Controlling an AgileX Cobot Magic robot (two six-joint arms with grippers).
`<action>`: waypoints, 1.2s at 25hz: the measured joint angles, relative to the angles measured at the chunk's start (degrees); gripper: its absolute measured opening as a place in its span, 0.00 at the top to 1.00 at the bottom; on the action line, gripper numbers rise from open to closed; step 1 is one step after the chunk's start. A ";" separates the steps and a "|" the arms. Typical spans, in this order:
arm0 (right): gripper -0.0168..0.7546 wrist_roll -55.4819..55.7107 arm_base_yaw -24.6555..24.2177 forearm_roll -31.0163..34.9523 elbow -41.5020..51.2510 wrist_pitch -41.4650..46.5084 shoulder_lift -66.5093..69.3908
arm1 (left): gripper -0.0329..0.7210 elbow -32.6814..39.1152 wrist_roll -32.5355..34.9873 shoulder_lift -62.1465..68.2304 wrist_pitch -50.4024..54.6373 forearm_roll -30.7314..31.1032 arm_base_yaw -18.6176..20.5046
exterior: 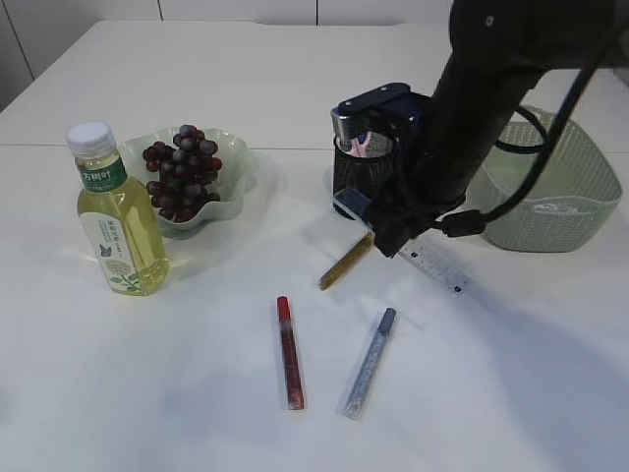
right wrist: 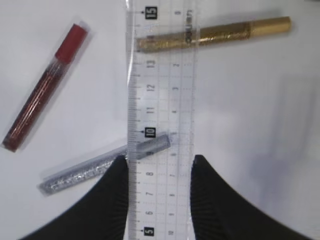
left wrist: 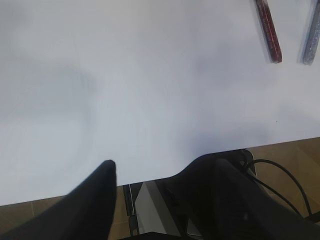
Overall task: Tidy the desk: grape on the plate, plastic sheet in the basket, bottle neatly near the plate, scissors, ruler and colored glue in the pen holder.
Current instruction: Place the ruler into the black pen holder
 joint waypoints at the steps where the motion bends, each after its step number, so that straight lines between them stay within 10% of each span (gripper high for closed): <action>1: 0.61 -0.37 0.00 0.00 1.92 -2.94 -1.43 | 0.37 0.00 0.00 0.00 0.00 0.00 0.00; 30: 0.61 1.47 -4.23 1.74 9.71 -78.43 -0.91 | 0.38 0.00 0.00 0.00 -1.68 0.00 0.00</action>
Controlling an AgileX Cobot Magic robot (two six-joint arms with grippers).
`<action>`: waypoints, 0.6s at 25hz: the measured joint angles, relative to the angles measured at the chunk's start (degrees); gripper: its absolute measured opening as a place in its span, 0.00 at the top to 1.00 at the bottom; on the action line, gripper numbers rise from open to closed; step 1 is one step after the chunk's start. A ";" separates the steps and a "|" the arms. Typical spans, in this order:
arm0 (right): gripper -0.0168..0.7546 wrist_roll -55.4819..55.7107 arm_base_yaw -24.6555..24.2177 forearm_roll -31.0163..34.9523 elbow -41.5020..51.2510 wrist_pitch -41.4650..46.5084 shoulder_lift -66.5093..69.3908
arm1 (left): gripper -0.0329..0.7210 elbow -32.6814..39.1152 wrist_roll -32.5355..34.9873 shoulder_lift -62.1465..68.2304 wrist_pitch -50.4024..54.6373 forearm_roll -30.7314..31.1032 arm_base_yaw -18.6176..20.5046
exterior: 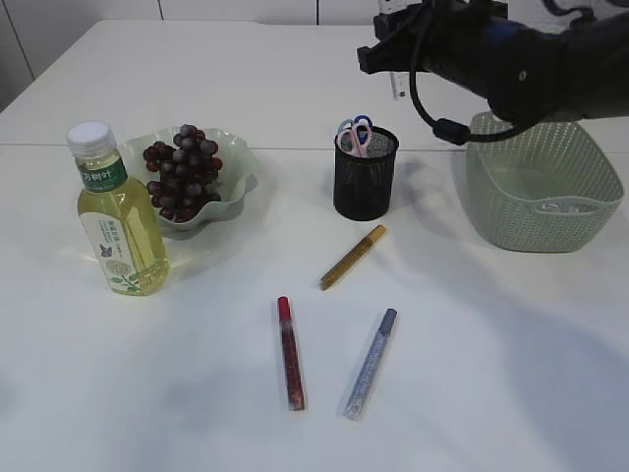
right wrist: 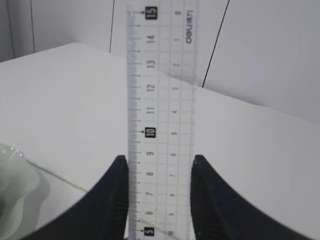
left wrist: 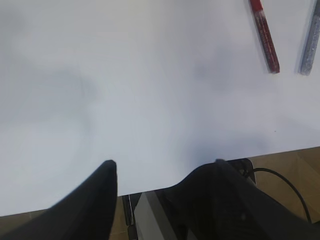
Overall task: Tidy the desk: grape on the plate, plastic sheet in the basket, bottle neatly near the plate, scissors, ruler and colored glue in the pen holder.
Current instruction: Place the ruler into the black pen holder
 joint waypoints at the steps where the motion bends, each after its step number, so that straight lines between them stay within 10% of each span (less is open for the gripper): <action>1: 0.61 0.86 0.00 0.00 0.00 -2.20 0.89 | 0.38 0.00 0.00 0.00 0.00 0.11 0.00; 15: 0.61 6.20 0.00 -7.16 -5.67 -6.37 9.72 | 0.38 0.00 0.00 0.00 -1.37 1.81 0.00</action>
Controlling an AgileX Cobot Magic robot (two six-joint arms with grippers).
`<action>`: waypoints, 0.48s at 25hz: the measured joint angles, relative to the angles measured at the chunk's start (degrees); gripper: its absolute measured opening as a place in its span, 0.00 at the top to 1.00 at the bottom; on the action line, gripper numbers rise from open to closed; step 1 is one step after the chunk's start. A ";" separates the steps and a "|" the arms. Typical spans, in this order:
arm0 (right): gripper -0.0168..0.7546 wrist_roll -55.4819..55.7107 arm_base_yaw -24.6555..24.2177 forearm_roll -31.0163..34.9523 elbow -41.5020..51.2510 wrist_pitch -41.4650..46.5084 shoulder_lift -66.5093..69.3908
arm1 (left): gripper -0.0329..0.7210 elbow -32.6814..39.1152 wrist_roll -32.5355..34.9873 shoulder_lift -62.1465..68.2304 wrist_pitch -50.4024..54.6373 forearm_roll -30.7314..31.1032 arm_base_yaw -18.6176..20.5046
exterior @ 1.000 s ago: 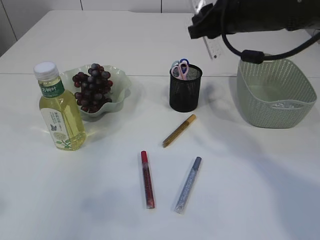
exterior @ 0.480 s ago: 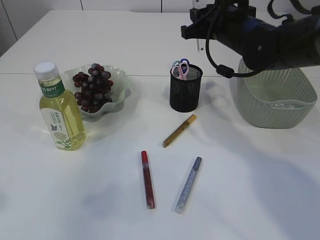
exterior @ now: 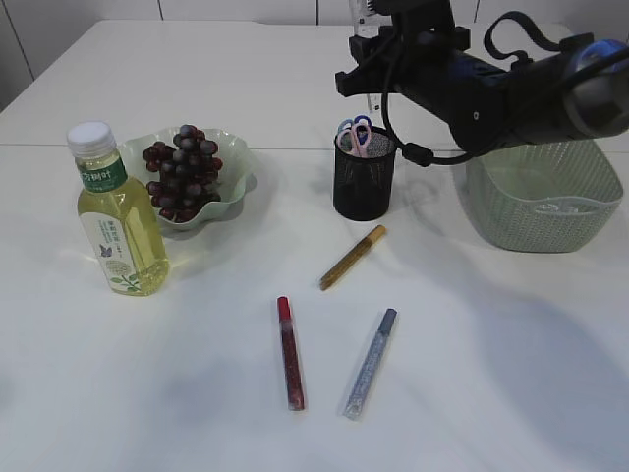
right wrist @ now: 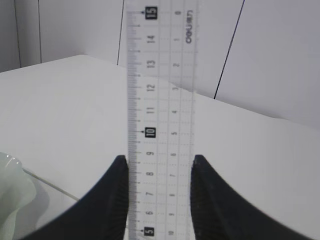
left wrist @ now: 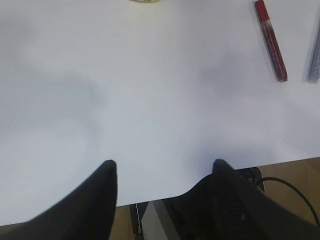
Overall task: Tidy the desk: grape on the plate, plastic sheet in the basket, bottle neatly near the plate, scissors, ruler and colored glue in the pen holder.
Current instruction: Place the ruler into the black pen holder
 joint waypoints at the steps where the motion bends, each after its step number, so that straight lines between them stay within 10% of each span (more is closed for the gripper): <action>1: 0.61 0.00 0.00 -0.04 -0.29 0.00 0.43 | 0.38 0.00 0.00 0.00 0.00 0.09 0.00; 12: 0.61 0.10 0.00 -0.18 -0.67 0.00 4.39 | 0.38 0.00 0.00 0.00 0.00 0.54 0.00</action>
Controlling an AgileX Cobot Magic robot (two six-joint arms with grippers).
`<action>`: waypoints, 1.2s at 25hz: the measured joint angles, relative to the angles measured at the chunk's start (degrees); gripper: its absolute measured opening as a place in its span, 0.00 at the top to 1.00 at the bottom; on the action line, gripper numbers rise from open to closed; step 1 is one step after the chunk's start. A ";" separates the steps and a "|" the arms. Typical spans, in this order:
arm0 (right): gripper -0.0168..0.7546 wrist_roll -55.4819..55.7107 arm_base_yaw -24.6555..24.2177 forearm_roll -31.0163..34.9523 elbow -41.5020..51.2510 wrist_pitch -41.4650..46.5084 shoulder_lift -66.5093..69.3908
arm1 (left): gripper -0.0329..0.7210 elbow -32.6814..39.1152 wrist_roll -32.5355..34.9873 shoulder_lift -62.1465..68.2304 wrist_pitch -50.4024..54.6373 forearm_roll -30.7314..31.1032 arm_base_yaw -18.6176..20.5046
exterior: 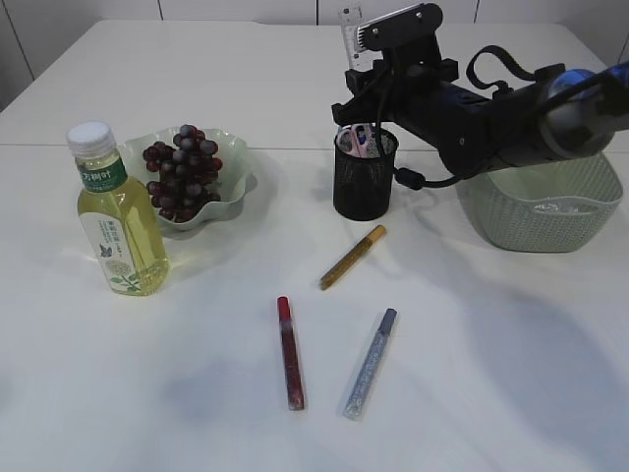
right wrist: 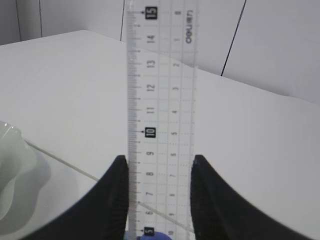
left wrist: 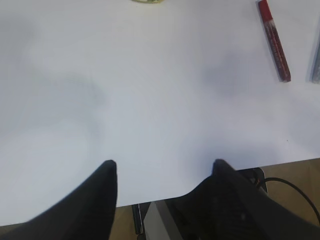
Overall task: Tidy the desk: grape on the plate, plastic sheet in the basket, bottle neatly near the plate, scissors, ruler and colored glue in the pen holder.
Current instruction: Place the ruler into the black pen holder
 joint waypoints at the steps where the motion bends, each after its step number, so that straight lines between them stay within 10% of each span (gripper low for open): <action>1: 0.61 0.00 0.00 0.00 0.00 0.00 0.00 | 0.38 0.00 0.00 0.00 0.00 0.00 0.00; 30: 0.57 1.48 0.00 0.24 -0.26 3.90 1.28 | 0.38 0.00 0.00 0.00 0.00 0.00 0.00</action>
